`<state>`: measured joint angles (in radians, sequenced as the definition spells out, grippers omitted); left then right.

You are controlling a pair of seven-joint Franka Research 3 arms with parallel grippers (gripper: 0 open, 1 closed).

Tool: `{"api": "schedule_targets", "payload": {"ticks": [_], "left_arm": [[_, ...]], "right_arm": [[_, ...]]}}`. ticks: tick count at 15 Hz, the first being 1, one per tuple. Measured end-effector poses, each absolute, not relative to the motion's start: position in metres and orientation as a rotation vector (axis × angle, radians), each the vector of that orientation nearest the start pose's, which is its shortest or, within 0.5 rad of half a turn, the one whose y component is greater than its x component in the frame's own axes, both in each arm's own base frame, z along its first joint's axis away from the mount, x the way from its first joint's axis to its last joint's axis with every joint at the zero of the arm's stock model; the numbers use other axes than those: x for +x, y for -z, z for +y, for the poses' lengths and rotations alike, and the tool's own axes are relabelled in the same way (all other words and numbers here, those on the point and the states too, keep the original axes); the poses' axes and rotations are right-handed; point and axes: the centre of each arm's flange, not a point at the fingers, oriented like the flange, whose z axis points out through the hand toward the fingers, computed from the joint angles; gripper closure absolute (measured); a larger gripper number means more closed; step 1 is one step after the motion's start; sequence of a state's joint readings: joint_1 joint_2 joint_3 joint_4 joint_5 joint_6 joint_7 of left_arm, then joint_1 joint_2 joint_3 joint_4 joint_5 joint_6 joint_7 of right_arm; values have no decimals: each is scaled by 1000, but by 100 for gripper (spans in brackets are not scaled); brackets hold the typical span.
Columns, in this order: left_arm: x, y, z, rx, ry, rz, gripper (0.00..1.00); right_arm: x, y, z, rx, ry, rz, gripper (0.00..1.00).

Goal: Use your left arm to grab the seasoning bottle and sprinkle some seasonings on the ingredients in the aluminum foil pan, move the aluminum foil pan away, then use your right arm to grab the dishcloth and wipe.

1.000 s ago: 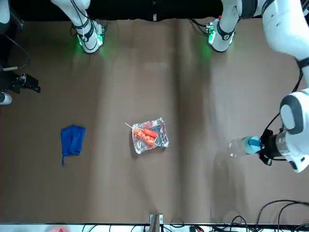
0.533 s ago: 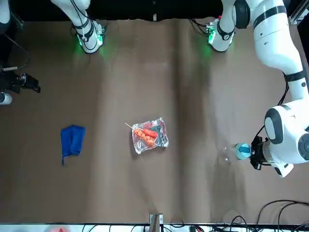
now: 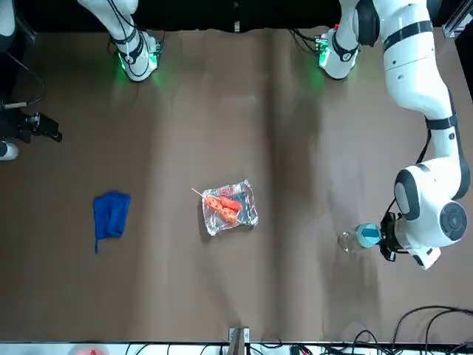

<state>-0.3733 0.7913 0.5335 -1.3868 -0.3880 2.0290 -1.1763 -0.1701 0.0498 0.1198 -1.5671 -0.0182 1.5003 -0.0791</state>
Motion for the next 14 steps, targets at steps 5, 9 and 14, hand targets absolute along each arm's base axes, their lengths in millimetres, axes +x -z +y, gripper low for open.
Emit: {"api": "schedule_targets", "payload": {"ticks": [5, 9, 14], "left_arm": [[725, -279, 9, -2391, -5, -1984, 56], [725, -306, 6, -2412, -4, -1989, 15], [695, -426, -17, -2595, -45, -1705, 0]], "right_arm": [[560, -593, -31, -3141, -184, -47, 0], [560, -593, -31, -3141, -184, -47, 0], [560, -593, -31, -3141, -184, -47, 0]]}}
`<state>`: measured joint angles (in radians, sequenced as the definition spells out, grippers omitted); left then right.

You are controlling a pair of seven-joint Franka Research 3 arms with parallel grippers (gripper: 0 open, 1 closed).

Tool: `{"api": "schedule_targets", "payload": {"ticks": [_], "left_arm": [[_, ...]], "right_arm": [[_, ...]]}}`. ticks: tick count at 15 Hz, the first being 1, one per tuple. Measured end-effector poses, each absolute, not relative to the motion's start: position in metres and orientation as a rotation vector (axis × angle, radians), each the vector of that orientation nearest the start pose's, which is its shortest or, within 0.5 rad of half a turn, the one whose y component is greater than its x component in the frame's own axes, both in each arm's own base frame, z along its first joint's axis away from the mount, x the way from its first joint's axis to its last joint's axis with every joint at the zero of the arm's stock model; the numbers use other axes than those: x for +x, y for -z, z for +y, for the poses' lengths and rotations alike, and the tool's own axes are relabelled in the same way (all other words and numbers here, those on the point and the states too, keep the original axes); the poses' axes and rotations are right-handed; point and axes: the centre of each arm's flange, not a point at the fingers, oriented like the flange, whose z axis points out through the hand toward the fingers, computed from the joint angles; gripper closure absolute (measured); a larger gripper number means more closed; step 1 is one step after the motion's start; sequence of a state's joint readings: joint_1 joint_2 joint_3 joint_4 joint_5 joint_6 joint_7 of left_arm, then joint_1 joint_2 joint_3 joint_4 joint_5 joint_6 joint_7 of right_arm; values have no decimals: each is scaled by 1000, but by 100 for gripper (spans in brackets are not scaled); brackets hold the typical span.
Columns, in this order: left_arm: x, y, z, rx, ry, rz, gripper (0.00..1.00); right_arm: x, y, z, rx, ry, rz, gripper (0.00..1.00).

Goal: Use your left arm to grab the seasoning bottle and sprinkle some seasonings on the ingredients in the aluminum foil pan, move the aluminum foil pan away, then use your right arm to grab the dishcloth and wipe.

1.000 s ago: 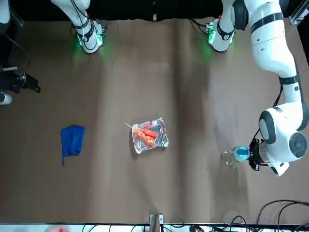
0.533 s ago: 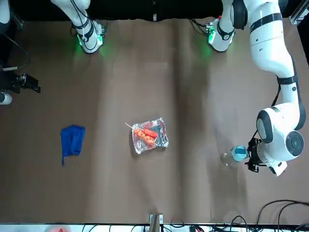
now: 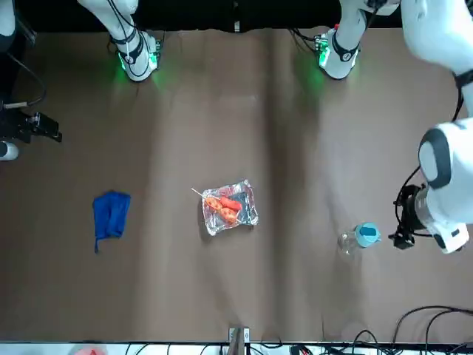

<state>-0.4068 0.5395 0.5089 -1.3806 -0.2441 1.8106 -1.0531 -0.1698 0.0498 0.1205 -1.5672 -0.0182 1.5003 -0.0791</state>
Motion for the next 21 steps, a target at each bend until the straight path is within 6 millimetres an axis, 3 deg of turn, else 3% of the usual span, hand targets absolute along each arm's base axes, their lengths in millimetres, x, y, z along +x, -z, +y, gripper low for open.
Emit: {"api": "schedule_targets", "payload": {"ticks": [3, 5, 8, 11, 15, 19, 20, 21], "left_arm": [[683, -456, -69, -2808, -79, -1467, 0], [675, -453, -107, -2882, -138, -1326, 0], [659, -435, -184, -2980, -225, -1108, 0], [638, -405, -253, -3039, -279, -816, 0], [628, -362, -319, -3160, -215, -452, 0], [613, -306, -377, -3202, -144, -289, 0], [601, -280, -404, -3207, -125, -249, 0], [594, -268, -416, -3202, -127, -263, 0]], "right_arm": [[560, -593, -31, -3141, -184, -47, 0], [560, -593, -31, -3141, -184, -49, 0], [560, -593, -29, -3141, -183, -54, 0], [560, -593, -27, -3141, -183, -59, 0], [561, -593, -26, -3140, -172, -61, 0], [561, -593, -27, -3140, -172, -59, 0], [560, -593, -28, -3140, -173, -54, 0], [560, -593, -28, -3140, -174, -54, 0]]}}
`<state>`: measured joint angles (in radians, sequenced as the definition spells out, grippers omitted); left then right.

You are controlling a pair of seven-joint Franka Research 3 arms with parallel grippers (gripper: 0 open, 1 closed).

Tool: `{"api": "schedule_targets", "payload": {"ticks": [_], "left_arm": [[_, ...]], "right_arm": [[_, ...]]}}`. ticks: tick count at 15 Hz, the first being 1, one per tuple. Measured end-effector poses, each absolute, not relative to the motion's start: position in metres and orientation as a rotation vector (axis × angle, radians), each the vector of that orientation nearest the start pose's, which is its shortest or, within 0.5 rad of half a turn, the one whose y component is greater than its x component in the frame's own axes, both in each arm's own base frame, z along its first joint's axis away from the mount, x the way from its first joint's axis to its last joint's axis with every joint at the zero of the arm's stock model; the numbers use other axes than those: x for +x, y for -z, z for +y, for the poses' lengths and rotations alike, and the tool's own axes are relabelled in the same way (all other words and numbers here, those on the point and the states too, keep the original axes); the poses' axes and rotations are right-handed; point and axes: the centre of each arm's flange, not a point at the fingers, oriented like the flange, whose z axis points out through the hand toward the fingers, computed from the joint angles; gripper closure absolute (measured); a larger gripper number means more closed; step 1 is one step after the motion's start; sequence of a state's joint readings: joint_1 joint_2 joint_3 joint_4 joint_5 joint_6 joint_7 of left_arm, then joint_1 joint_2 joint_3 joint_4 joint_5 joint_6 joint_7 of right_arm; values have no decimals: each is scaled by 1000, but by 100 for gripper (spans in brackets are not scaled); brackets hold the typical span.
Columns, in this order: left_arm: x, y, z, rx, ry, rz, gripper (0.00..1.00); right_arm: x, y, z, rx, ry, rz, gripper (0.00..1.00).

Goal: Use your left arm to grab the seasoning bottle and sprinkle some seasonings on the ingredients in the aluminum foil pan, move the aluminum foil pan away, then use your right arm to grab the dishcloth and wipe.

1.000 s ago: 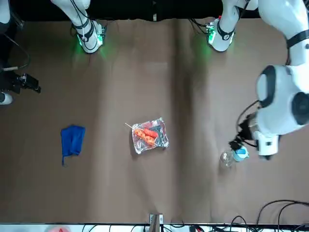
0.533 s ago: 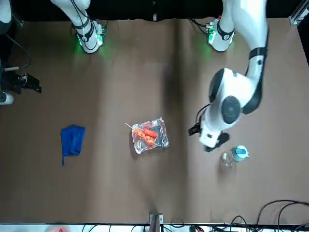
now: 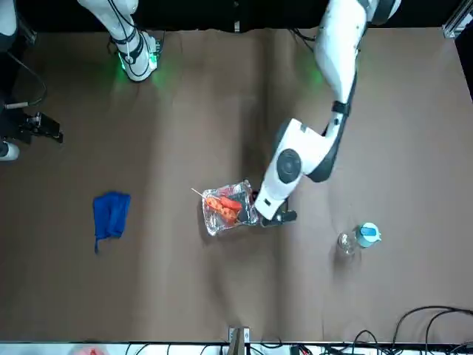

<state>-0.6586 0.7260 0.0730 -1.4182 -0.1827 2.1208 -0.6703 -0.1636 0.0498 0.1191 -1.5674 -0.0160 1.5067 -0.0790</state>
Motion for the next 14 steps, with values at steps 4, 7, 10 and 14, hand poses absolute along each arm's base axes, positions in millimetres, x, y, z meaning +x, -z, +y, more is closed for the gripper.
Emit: {"api": "schedule_targets", "payload": {"ticks": [4, 7, 10, 14], "left_arm": [[578, -227, -450, -3209, -58, -403, 0], [569, -211, -458, -3196, -70, -421, 1], [562, -210, -465, -3182, -82, -476, 12], [560, -210, -469, -3171, -85, -534, 51]], "right_arm": [[560, -593, -28, -3139, -176, -55, 0], [560, -593, -28, -3139, -176, -55, 0], [560, -593, -28, -3139, -176, -55, 0], [560, -593, -28, -3139, -174, -55, 0]]}}
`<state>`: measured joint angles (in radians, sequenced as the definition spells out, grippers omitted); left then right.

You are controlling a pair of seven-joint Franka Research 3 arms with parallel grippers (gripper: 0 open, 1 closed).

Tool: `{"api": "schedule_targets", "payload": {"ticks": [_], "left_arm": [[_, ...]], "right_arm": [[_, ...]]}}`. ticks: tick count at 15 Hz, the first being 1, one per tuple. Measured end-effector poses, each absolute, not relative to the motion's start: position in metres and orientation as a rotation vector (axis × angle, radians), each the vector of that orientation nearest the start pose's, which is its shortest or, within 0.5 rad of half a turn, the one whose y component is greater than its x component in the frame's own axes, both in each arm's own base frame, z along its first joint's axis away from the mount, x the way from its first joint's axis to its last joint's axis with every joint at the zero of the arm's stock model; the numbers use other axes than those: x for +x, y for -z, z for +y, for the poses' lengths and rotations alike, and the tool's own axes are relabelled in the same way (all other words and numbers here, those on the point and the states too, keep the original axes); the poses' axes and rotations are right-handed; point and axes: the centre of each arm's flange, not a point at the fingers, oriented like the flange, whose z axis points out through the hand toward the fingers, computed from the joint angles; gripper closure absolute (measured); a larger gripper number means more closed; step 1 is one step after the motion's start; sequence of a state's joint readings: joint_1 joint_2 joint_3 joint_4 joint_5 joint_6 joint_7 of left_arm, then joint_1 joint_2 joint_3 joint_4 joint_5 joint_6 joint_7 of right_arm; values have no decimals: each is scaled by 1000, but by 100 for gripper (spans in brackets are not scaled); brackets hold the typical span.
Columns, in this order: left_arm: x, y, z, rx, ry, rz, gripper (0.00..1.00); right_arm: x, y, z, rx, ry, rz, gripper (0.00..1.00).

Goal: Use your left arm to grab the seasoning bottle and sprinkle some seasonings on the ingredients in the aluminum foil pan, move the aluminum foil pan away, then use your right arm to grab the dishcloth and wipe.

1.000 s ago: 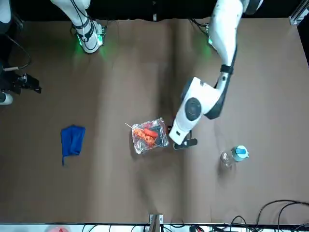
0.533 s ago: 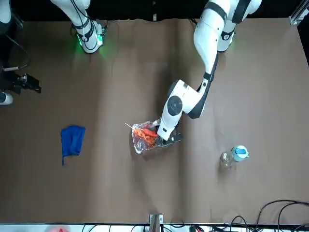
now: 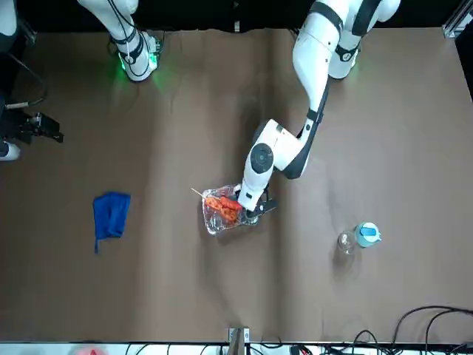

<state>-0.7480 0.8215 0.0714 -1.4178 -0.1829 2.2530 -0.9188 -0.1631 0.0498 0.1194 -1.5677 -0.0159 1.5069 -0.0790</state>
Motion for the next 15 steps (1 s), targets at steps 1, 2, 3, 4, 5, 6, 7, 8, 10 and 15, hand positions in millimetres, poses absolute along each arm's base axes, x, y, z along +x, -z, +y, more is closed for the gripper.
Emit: {"api": "schedule_targets", "payload": {"ticks": [1, 2, 3, 4, 5, 6, 7, 8, 10, 15], "left_arm": [[560, -210, -469, -3170, -86, -542, 60], [560, -210, -468, -3169, -86, -545, 69], [560, -210, -468, -3168, -87, -545, 78], [560, -209, -468, -3166, -89, -547, 88], [560, -210, -468, -3165, -90, -548, 96], [560, -210, -468, -3166, -89, -548, 96], [560, -210, -468, -3167, -88, -545, 99], [561, -214, -469, -3172, -82, -542, 99], [560, -220, -469, -3164, -104, -534, 99], [522, -257, -496, -3157, -290, -382, 99]], "right_arm": [[560, -593, -28, -3139, -174, -55, 0], [560, -593, -28, -3139, -174, -56, 0], [560, -593, -27, -3139, -174, -57, 0], [561, -593, -26, -3139, -174, -61, 0], [561, -593, -24, -3139, -174, -66, 0], [561, -593, -22, -3139, -174, -72, 0], [561, -593, -20, -3139, -174, -76, 0], [561, -593, -19, -3139, -174, -81, 0], [561, -593, -18, -3139, -174, -83, 0], [561, -593, -15, -3139, -171, -92, 0]]}}
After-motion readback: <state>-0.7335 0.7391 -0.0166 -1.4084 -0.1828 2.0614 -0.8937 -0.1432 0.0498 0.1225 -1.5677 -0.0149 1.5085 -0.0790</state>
